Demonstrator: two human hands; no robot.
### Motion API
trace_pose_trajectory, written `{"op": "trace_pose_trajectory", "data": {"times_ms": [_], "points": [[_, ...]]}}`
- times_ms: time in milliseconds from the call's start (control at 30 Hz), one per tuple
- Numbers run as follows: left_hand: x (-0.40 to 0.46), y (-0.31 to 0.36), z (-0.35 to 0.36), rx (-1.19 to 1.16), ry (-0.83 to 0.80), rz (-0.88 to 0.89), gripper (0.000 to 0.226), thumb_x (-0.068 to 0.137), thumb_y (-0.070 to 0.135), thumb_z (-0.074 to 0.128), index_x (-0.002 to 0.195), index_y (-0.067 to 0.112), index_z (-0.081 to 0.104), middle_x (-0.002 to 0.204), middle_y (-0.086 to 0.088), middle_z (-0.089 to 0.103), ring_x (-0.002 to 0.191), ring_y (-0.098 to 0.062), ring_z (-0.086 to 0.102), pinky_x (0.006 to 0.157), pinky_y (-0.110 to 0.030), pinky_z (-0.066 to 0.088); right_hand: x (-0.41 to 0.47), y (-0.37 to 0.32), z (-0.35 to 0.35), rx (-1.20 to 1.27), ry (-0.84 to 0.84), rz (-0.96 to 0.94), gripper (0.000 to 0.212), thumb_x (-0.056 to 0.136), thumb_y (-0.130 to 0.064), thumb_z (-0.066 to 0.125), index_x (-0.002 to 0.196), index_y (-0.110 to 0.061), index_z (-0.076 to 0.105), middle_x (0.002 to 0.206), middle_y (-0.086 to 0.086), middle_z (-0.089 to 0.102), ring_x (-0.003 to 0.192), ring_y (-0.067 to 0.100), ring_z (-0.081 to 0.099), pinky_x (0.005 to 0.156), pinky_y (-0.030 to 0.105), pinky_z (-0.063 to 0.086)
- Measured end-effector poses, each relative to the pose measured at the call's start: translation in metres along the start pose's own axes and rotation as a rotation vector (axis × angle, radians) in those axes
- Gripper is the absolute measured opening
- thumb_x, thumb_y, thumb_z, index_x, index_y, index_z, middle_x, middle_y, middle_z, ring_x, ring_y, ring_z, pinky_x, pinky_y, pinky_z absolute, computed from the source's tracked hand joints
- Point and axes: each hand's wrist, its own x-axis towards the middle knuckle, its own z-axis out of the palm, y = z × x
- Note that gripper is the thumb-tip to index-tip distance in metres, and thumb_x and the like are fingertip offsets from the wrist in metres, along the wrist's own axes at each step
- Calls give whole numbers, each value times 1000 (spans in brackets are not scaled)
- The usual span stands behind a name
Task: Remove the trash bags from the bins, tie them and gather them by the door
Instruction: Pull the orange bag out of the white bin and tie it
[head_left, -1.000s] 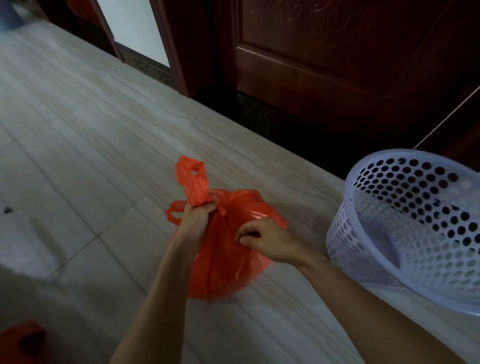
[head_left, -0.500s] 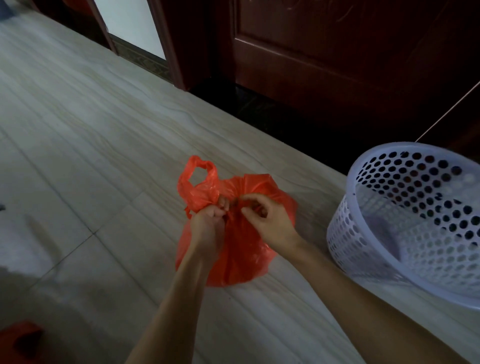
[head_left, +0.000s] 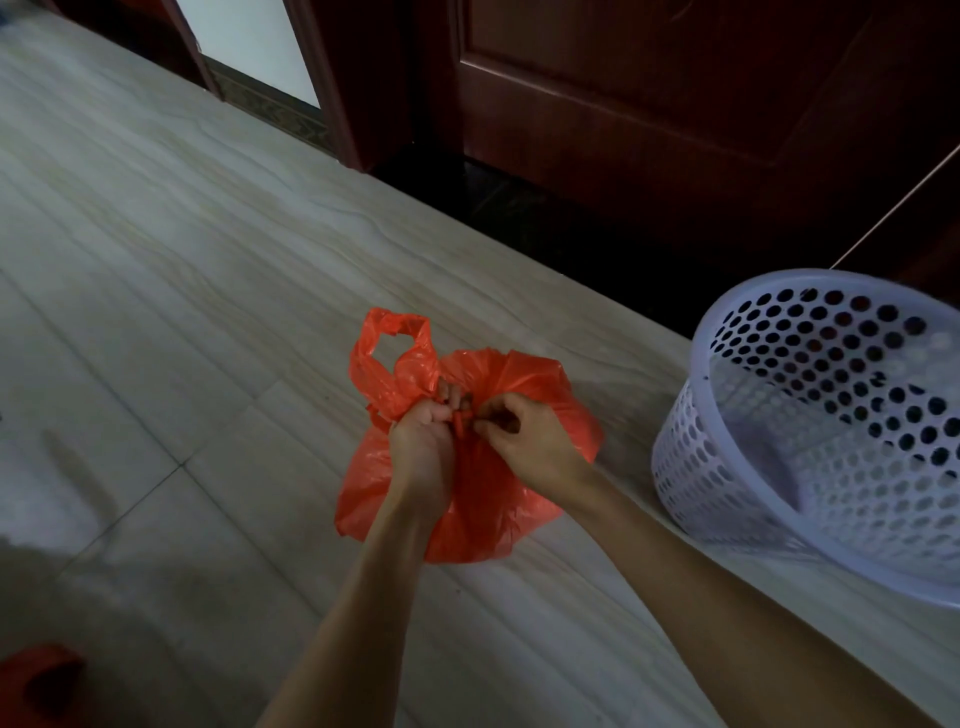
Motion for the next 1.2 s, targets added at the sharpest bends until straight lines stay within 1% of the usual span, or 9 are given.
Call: {"op": "trace_pose_trajectory", "data": {"times_ms": [267, 367, 433, 533, 700, 800, 900, 1067, 1200], "points": [[-7, 3, 4, 328, -51, 86, 32, 91, 9, 34, 61, 16, 45, 49, 9, 51, 49, -2, 49, 64, -19, 38, 0, 1, 1, -45, -3, -14, 14, 82, -7, 58, 94, -3, 63, 82, 0, 57, 76, 13, 50, 58, 10, 36], [-12, 2, 6, 590, -3, 236, 29, 94, 9, 44, 68, 17, 54, 68, 4, 57, 66, -2, 55, 72, -19, 44, 3, -5, -9, -75, -26, -48, 9, 81, -5, 57, 89, -5, 61, 76, -1, 52, 73, 14, 48, 56, 9, 35], [-10, 7, 0, 727, 16, 332, 8, 90, 22, 54, 85, 19, 60, 89, -2, 64, 89, -12, 61, 87, -26, 48, 4, -8, -15, -112, -52, -65, 8, 81, -5, 57, 88, -5, 61, 79, 1, 54, 73, 14, 49, 56, 14, 33], [1, 19, -17, 1077, 63, 580, 43, 78, 45, 53, 103, 12, 64, 113, -15, 64, 112, -30, 58, 101, -46, 43, 4, -8, -20, -153, -21, -85, 6, 80, -7, 58, 86, -7, 61, 80, 0, 55, 73, 14, 49, 56, 16, 32], [-1, 15, -18, 1436, 141, 569, 59, 83, 48, 35, 92, 1, 68, 95, -21, 70, 99, -36, 63, 91, -38, 43, 0, -11, -12, -138, 32, -133, 10, 78, -5, 60, 88, -3, 62, 80, -3, 57, 69, 10, 50, 60, 6, 36], [0, 11, -16, 1430, 160, 555, 54, 87, 43, 39, 91, -2, 70, 94, -25, 70, 98, -39, 63, 90, -39, 42, 1, -7, -7, -22, 59, -91, 13, 78, -4, 60, 77, -17, 58, 68, -11, 57, 58, -2, 53, 60, 9, 39], [-4, 9, -8, 1407, 159, 578, 46, 85, 33, 40, 90, -3, 70, 94, -26, 70, 97, -39, 64, 90, -42, 43, 1, -7, -7, 137, 14, -84, 29, 82, 2, 55, 79, -27, 52, 78, -17, 56, 68, -11, 55, 69, 7, 43], [-4, 10, -6, 1220, 128, 576, 43, 83, 32, 41, 87, 1, 70, 92, -22, 71, 96, -35, 64, 90, -49, 46, 1, -10, -3, 199, -129, -50, 26, 83, -5, 62, 102, -19, 53, 99, -4, 59, 93, 11, 55, 77, 9, 41], [2, 7, -13, 1266, 159, 536, 62, 82, 50, 35, 99, -1, 67, 103, -25, 68, 105, -37, 61, 96, -49, 43, 5, -14, -10, 66, -55, -61, 24, 88, -2, 51, 111, -7, 57, 104, 0, 60, 104, 18, 58, 76, 2, 38]]}}
